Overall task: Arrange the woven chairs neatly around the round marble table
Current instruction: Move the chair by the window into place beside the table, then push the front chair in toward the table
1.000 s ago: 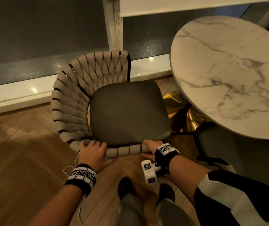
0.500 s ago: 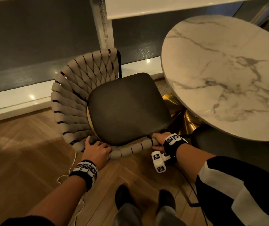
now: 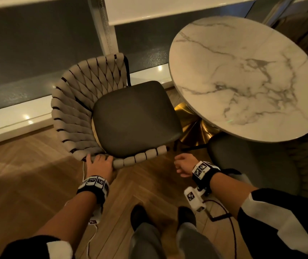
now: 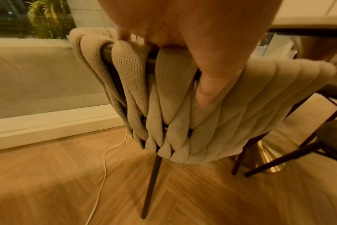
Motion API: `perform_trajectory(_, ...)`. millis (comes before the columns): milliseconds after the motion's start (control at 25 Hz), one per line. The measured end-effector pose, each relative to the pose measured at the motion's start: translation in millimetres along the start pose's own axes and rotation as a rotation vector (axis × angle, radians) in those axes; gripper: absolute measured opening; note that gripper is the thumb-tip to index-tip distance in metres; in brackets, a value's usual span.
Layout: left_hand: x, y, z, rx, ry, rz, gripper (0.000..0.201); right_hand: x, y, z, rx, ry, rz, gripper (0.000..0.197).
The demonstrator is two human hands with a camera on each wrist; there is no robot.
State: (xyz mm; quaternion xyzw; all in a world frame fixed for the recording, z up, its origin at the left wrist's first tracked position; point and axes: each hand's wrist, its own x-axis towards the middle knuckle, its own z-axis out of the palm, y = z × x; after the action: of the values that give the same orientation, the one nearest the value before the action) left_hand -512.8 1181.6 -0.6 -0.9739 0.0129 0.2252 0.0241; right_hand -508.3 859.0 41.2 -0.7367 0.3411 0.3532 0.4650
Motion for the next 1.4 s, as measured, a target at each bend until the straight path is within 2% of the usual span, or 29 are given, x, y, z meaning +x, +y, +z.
perform_trajectory(80,-20.6,8.4,0.3,-0.080,0.037,-0.007,0.051,-19.2,40.8,-26.5,-0.118,-0.013,0.007,0.028)
perform_trajectory(160,-41.0,19.9,-0.8,-0.194,0.004,-0.043,0.061,-31.6,79.3,-50.5,-0.168,0.019,-0.005,0.027)
perform_trajectory(240,-65.9,40.6,-2.7,-0.308,-0.051,-0.066,0.054,-45.2,114.5,-77.1,-0.213,0.049,-0.035,0.027)
perform_trajectory(360,-112.9,88.1,2.4,-0.452,-0.349,-0.001,0.034,-63.4,167.7,-122.0,-0.237,0.055,-0.021,0.022)
perform_trajectory(440,-142.1,124.2,14.3,-0.453,-0.472,0.033,0.031,-66.5,202.6,-151.6,-0.261,0.064,-0.010,0.020)
perform_trajectory(600,-186.7,235.6,34.4,-0.507,-0.482,0.034,0.030,-58.6,268.2,-235.4,-0.363,0.049,-0.127,0.015)
perform_trajectory(760,-214.8,361.7,57.2,-0.583,-0.500,-0.042,0.031,-45.2,333.8,-341.7,-0.264,0.141,-0.156,0.022)
perform_trajectory(920,-232.2,479.8,72.2,-0.825,-0.562,-0.093,0.008,-57.6,395.6,-443.9,-0.293,0.352,-0.046,0.023)
perform_trajectory(1040,-232.0,541.9,75.2,-0.950,-0.524,-0.229,0.017,-61.4,432.7,-494.4,-0.355,0.470,0.065,0.029)
perform_trajectory(1120,-227.9,565.2,78.6,-0.980,-0.479,-0.345,0.034,-60.3,460.5,-513.9,-0.375,0.548,0.119,0.044)
perform_trajectory(1160,-227.4,574.1,76.7,-0.989,-0.452,-0.400,0.040,-64.7,470.3,-522.4,-0.321,0.617,0.169,0.053)
perform_trajectory(1240,-232.2,584.6,70.4,-0.907,-0.433,-0.475,0.048,-59.4,492.4,-532.8,-0.055,0.727,0.282,0.068)
perform_trajectory(1320,-240.5,591.6,62.4,-0.837,-0.435,-0.522,0.056,-57.5,499.8,-529.5,0.333,0.653,0.341,0.070)
perform_trajectory(1360,-242.6,594.9,64.3,-0.858,-0.448,-0.527,0.056,-49.8,503.6,-527.7,0.533,0.584,0.339,0.064)
perform_trajectory(1400,-241.3,597.3,66.9,-0.922,-0.469,-0.511,0.052,-49.1,499.5,-526.7,0.631,0.519,0.330,0.056)
